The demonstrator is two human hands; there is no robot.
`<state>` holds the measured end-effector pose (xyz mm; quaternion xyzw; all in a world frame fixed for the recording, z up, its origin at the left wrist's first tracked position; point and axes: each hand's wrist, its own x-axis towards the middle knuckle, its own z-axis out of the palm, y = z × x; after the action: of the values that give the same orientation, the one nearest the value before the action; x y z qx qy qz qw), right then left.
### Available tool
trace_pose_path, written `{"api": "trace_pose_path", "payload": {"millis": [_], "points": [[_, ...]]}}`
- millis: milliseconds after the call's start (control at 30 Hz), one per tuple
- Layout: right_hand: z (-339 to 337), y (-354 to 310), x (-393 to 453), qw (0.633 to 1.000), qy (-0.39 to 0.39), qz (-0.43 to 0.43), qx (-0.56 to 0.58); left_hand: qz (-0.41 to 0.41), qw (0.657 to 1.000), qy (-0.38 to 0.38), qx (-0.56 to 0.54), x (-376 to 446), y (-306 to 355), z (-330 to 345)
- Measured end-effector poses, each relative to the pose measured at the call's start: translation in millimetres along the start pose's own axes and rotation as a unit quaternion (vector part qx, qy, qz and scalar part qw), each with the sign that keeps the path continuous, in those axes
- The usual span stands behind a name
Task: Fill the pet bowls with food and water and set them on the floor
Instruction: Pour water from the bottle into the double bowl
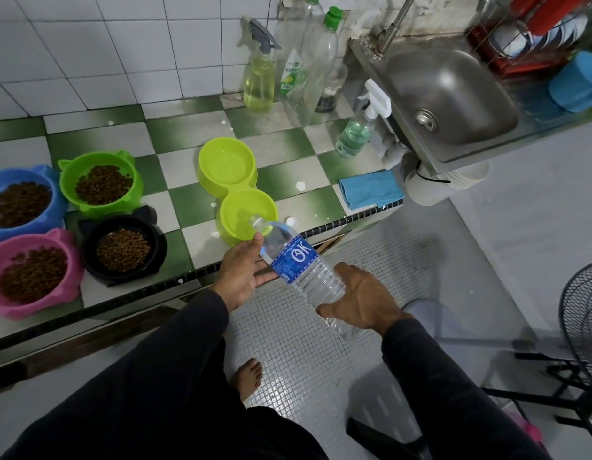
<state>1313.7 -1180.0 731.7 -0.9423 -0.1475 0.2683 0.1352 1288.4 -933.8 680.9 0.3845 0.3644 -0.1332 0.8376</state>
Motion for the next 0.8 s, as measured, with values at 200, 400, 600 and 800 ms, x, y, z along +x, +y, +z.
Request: {"api": "trace_pose_path", "payload": {"millis": [200,400,600,800], "points": [[-0.9,0.1,-0.1,1.000,-0.003,0.001,-0.002,0.002,1.000,-0.003,0.006,-1.2,0.2,0.3],[-4.6,-1.2,-0.7,1.000,-0.004,-0.003,-0.008,0.000,1.000,-0.001,0.003,-1.7,1.1,1.5],[-7.5,-3.2,-0.4,1.000,-0.010,0.004,-0.002,0.002,1.000,0.000,-0.003,-2.2,2.3,1.5],[-8.3,-5.4,-0.9,1.000,-0.011,0.000,0.006,0.004,1.000,0.005,-0.004,-2.5,3.3,2.5]]}}
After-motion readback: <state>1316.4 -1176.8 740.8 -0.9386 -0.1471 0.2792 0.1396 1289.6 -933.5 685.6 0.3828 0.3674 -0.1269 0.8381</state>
